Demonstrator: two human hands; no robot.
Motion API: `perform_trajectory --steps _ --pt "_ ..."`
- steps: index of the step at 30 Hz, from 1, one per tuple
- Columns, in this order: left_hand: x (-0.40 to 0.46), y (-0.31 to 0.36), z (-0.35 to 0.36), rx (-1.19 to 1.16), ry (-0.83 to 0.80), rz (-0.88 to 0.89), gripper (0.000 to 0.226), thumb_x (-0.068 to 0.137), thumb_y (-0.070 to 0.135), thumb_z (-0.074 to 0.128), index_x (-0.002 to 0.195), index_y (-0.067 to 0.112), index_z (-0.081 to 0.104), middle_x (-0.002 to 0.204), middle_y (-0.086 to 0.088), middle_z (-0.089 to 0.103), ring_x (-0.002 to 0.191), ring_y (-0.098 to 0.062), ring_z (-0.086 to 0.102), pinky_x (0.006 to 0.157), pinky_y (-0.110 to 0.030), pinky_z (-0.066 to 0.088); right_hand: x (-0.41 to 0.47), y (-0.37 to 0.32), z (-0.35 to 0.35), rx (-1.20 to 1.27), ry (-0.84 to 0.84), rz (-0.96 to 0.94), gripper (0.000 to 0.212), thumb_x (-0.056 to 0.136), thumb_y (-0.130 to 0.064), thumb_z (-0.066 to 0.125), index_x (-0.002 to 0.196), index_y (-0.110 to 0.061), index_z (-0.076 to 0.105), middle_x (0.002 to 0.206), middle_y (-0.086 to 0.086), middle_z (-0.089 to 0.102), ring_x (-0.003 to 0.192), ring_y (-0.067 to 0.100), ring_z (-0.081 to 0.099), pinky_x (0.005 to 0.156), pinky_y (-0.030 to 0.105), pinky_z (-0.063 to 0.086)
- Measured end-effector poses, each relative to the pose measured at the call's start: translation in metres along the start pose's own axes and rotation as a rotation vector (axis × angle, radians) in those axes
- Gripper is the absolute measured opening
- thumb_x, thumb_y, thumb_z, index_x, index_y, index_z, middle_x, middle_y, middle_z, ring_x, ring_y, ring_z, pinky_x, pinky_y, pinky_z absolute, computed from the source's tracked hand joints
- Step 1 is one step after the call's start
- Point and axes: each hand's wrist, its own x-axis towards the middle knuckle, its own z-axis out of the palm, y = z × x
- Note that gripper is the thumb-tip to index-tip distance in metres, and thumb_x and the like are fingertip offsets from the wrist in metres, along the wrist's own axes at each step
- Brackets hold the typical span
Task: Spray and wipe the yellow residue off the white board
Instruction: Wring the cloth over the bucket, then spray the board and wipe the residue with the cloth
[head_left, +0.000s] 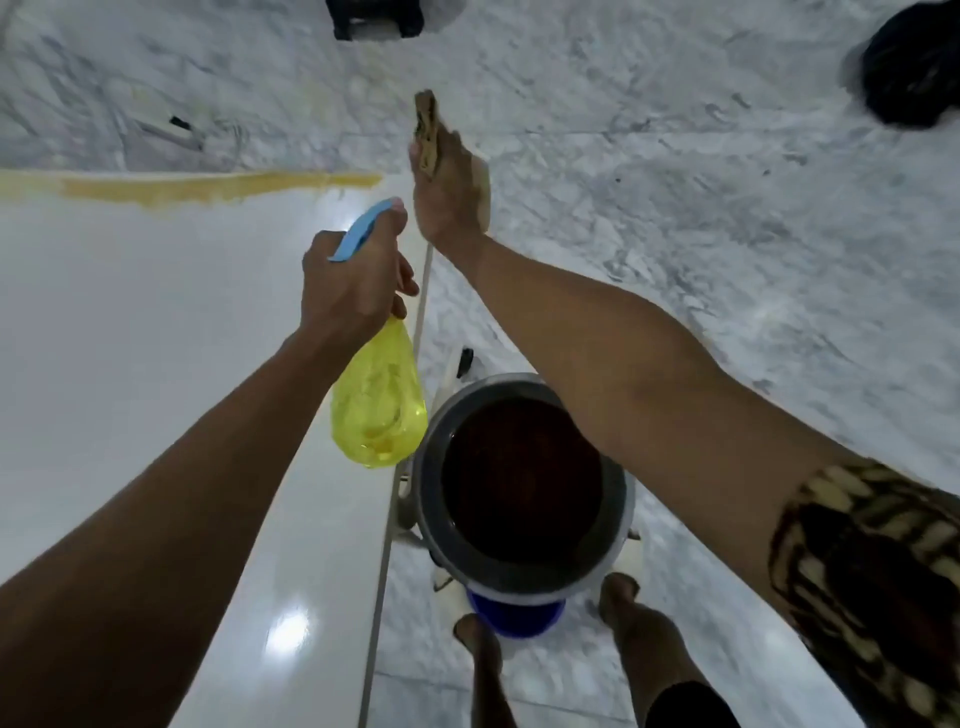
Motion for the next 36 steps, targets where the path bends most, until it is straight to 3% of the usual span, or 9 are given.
perform_trajectory --steps 2,5,7,10,16,20,27,30,36 --pt "0.020 0.008 -0.003 0.020 0.013 0.045 0.052 0.100 0.046 0.063 0.064 0.008 0.068 0.056 -0.006 0.066 0.060 -0.029 0.070 0.054 -0.033 0.057 0.015 0.004 0.027 -0.278 -0.161 -0.135 0.048 0.101 -0.035 0.045 0.145 -0.018 0.049 0.141 0.012 0.055 0.130 0.030 0.050 0.110 0.036 0.034" --pt "0.035 0.011 -0.004 0.076 -0.021 0.089 0.051 0.096 0.050 0.063 0.062 0.013 0.068 0.052 -0.002 0.065 0.072 -0.045 0.074 0.055 -0.037 0.058 0.013 0.026 0.046 -0.422 -0.281 -0.161 0.059 0.097 -0.040 0.036 0.151 -0.018 0.038 0.158 0.020 0.033 0.147 0.044 0.025 0.122 0.055 0.016" --pt "0.037 0.009 -0.006 0.096 -0.032 0.106 0.052 0.095 0.053 0.063 0.062 0.013 0.068 0.056 -0.005 0.066 0.075 -0.047 0.073 0.055 -0.038 0.058 0.010 0.035 0.052 -0.585 -0.247 -0.230 0.063 0.101 -0.046 0.036 0.157 -0.017 0.025 0.163 0.025 0.009 0.149 0.052 -0.002 0.120 0.057 -0.004" --pt "0.037 0.009 -0.009 0.111 -0.039 0.073 0.056 0.087 0.063 0.064 0.064 0.012 0.069 0.059 -0.010 0.068 0.075 -0.048 0.074 0.062 -0.045 0.061 0.004 0.027 0.053 -0.788 -0.189 -0.297 0.070 0.099 -0.055 0.020 0.158 -0.019 0.021 0.165 0.020 0.010 0.149 0.052 -0.005 0.112 0.060 -0.027" --pt "0.025 0.007 -0.009 0.151 -0.057 0.056 0.050 0.088 0.060 0.064 0.081 0.013 0.077 0.064 -0.017 0.068 0.072 -0.048 0.073 0.067 -0.053 0.062 -0.027 0.029 0.053 -0.839 -0.220 -0.324 0.079 0.092 -0.060 0.021 0.157 -0.015 0.026 0.165 0.017 0.016 0.149 0.052 -0.002 0.119 0.065 -0.003" --pt "0.012 0.003 -0.008 0.162 -0.008 -0.028 0.088 0.070 0.079 0.066 0.111 0.002 0.074 0.099 -0.032 0.071 0.083 -0.040 0.076 0.078 -0.061 0.064 -0.070 0.040 0.056 -0.731 -0.196 -0.325 0.073 0.095 -0.055 0.042 0.157 -0.019 0.028 0.165 0.019 0.011 0.150 0.050 -0.004 0.121 0.059 0.001" --pt "-0.027 -0.018 -0.023 0.153 0.101 -0.064 0.088 0.071 0.082 0.067 0.117 0.008 0.072 0.108 -0.032 0.070 0.095 -0.047 0.074 0.084 -0.068 0.061 -0.123 0.040 0.050 -0.800 -0.281 -0.346 0.071 0.094 -0.054 0.044 0.156 -0.023 0.029 0.166 0.015 0.013 0.151 0.048 -0.001 0.121 0.059 0.004" --pt "-0.061 -0.025 -0.028 0.125 0.105 -0.084 0.090 0.074 0.077 0.066 0.106 -0.007 0.071 0.103 -0.036 0.070 0.089 -0.050 0.072 0.081 -0.066 0.061 -0.145 0.050 0.060 -0.812 -0.406 -0.356 0.074 0.093 -0.057 0.041 0.155 -0.019 0.031 0.165 0.014 0.019 0.151 0.048 0.001 0.117 0.064 0.003" --pt "-0.134 -0.048 -0.037 0.093 0.113 -0.127 0.090 0.076 0.073 0.064 0.099 -0.014 0.065 0.093 -0.039 0.064 0.072 -0.031 0.061 0.077 -0.064 0.059 -0.243 0.027 0.021 -0.582 -0.434 -0.364 0.066 0.102 -0.035 0.047 0.157 -0.010 0.021 0.166 0.014 0.013 0.153 0.035 -0.004 0.124 0.049 -0.003"
